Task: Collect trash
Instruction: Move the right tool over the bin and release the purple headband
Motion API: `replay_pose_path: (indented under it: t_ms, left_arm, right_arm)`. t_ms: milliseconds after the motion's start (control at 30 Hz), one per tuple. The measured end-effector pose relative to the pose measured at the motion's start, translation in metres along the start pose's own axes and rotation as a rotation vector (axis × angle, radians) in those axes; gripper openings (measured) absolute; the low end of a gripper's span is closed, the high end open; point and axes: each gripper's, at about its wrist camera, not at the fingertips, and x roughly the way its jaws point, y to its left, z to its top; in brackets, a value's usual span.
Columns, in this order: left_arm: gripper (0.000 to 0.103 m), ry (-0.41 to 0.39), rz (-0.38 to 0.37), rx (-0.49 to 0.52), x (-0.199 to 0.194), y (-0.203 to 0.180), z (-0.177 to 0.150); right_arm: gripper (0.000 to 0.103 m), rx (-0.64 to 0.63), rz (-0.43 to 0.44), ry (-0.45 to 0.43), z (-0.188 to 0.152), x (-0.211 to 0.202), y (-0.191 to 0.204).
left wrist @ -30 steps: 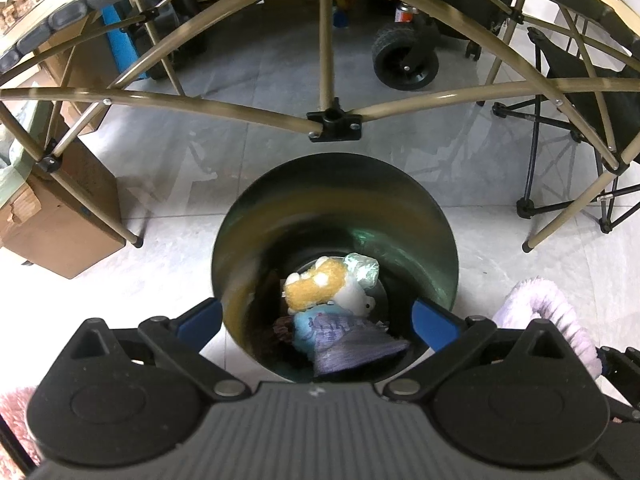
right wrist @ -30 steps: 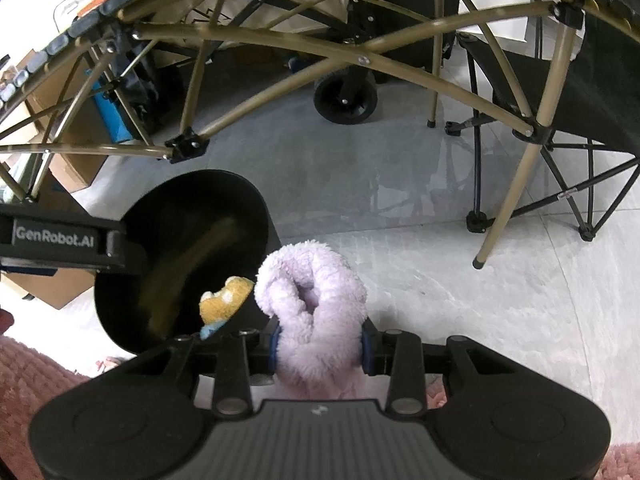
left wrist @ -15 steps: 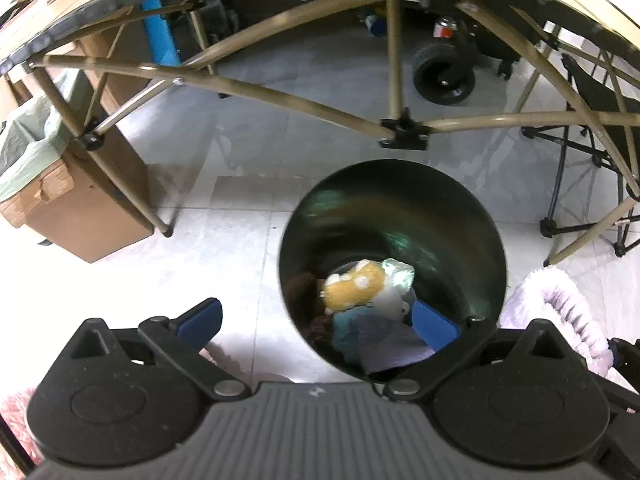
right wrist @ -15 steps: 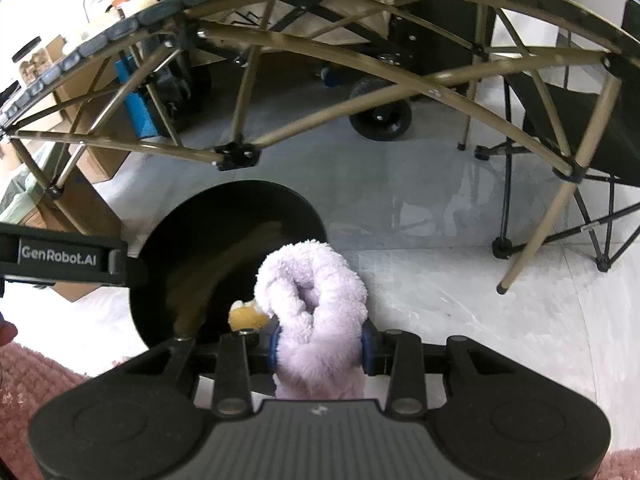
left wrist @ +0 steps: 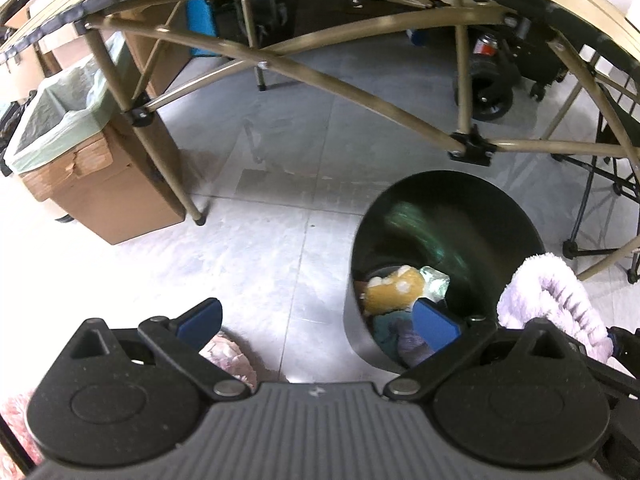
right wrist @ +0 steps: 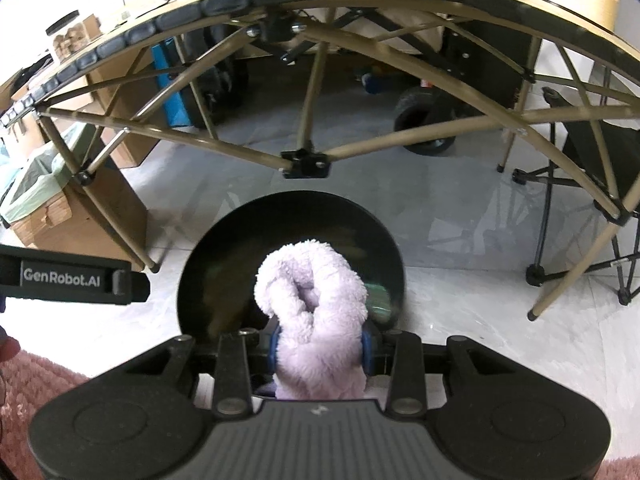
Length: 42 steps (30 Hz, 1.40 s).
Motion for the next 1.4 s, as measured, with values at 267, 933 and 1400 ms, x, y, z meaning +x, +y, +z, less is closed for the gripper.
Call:
replay_pose_path:
  t_ms: [267, 933, 1400]
  left_arm:
    - [0.103, 0.008, 0.01, -0.04, 0.004, 0.026, 0.0]
    - [0.103, 0.042, 0.037, -0.116, 0.017, 0.071, -0.003]
    - [0.103, 0.044, 0.035, -0.117, 0.017, 0.072, -0.003]
  right_arm:
    - [0.035, -0.016, 0.009, 0.02, 0.012, 0.018, 0.023]
    - [0.038, -0.051, -0.001, 0.083, 0.022, 0.051, 0.047]
    - [0.093, -0.043, -0.065, 0.102, 0.022, 0.057, 0.045]
